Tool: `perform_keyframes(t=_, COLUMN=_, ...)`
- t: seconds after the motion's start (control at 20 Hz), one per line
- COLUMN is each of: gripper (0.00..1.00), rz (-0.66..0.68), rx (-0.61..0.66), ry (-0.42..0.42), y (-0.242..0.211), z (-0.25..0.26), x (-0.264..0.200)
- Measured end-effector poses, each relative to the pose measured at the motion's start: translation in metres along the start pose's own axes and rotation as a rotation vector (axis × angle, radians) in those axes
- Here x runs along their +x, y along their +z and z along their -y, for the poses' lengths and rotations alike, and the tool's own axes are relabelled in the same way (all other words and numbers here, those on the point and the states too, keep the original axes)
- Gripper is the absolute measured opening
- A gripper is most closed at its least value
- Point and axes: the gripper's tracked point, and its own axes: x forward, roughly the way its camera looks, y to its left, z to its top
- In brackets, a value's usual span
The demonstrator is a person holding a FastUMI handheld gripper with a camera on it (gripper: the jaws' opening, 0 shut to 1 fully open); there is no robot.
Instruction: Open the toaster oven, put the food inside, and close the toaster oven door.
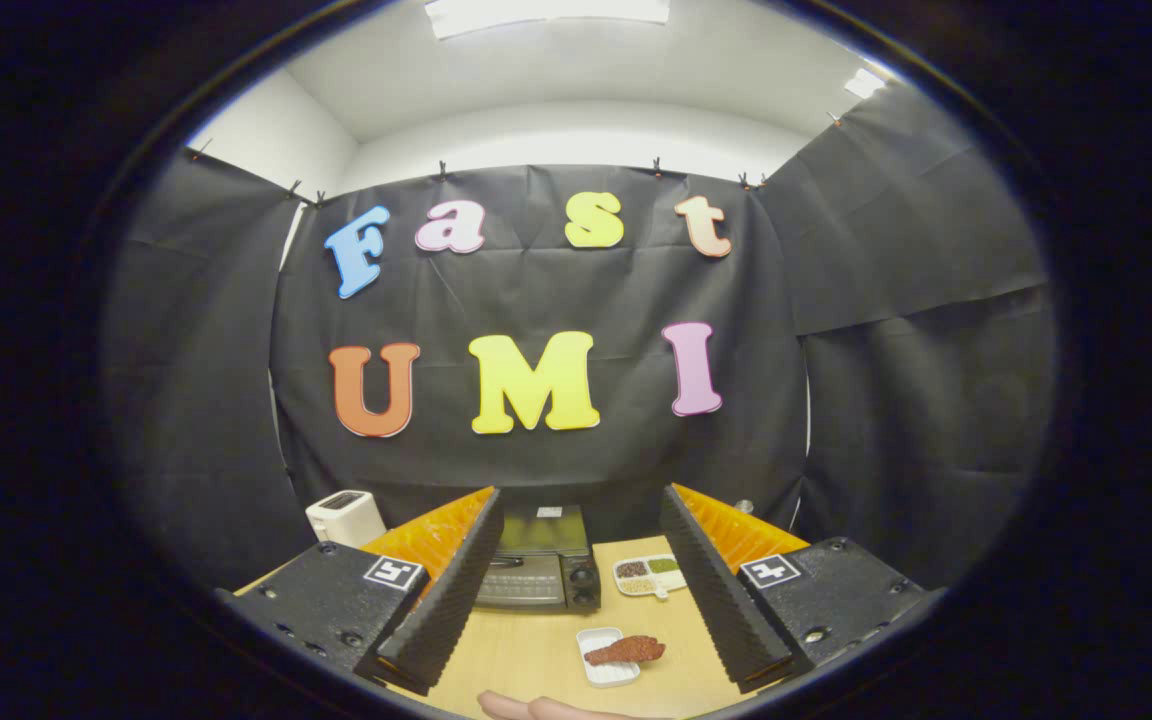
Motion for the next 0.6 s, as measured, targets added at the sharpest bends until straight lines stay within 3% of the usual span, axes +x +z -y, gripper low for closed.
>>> perform_keyframes(t=0.4, gripper=1.00, rz=-0.028, rx=-0.016, ry=0.000, y=-0.015, z=-0.005, x=0.015)
perform_keyframes(t=0.6, gripper=1.00, rz=-0.066, rx=-0.028, ry=-0.006, y=-0.034, z=-0.013, x=0.045)
